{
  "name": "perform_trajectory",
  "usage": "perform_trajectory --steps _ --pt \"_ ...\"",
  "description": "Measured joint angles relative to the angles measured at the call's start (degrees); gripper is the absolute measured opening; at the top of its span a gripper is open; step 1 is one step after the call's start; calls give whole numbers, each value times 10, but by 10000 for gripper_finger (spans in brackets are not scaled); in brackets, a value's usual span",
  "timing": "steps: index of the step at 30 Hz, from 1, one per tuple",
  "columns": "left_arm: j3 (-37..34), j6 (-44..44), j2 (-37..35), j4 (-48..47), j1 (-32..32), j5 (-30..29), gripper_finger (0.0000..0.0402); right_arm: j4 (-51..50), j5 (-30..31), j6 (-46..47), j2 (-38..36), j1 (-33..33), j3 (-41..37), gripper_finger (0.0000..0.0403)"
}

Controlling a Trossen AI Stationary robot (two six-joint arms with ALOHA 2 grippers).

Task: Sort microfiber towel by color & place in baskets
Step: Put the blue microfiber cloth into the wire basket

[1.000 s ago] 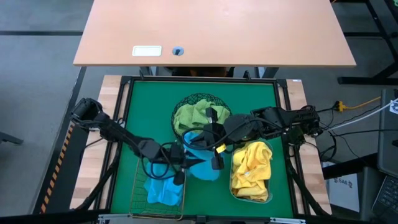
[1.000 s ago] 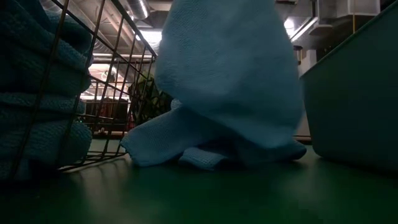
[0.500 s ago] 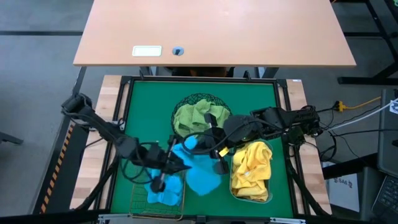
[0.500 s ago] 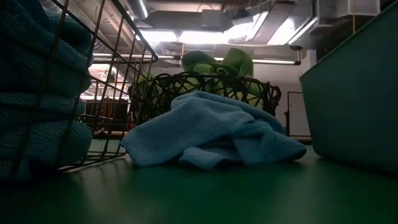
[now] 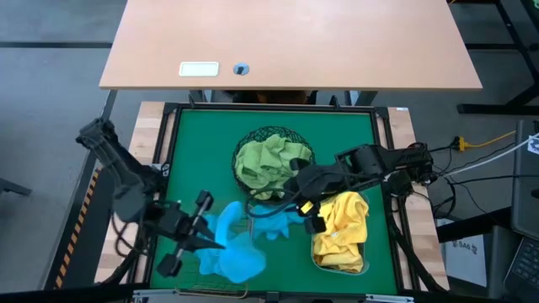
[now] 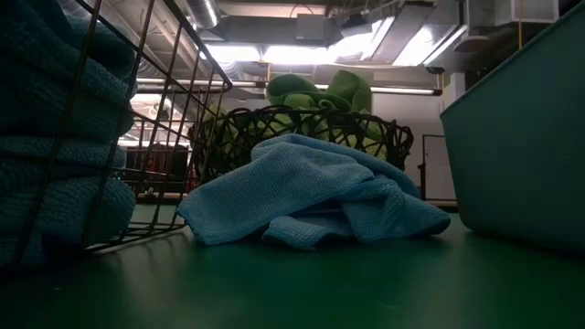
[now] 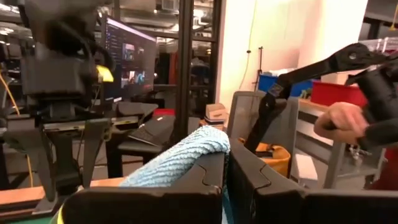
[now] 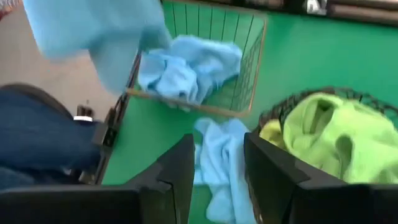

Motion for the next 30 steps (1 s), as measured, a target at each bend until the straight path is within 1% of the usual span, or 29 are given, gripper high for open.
perform_trajectory --steps 2,5,9,14,17,20,24,27,30 --pt "3 0 -10 -13 -18 -18 1 -16 -7 0 0 0 0 138" --pt "3 -6 -27 -36 -48 -61 1 -22 -9 0 0 0 0 138" --pt "3 -48 -45 -92 -84 -115 0 -23 -9 0 0 0 0 138" --pt "3 -121 -50 -181 -114 -136 0 -22 -13 1 9 0 0 138" --pt "3 -176 -45 -253 -118 -139 0 -20 -24 18 22 0 0 138" --pt "3 -241 -33 -346 -118 -154 0 -22 -25 27 37 1 0 138" --pt "3 -355 -14 -461 -118 -184 0 -28 -46 27 49 1 0 138" --pt "3 -429 7 -523 -118 -185 0 -28 -60 27 56 1 0 138" --pt "3 -477 31 -553 -118 -184 0 -28 -60 27 57 1 0 138"
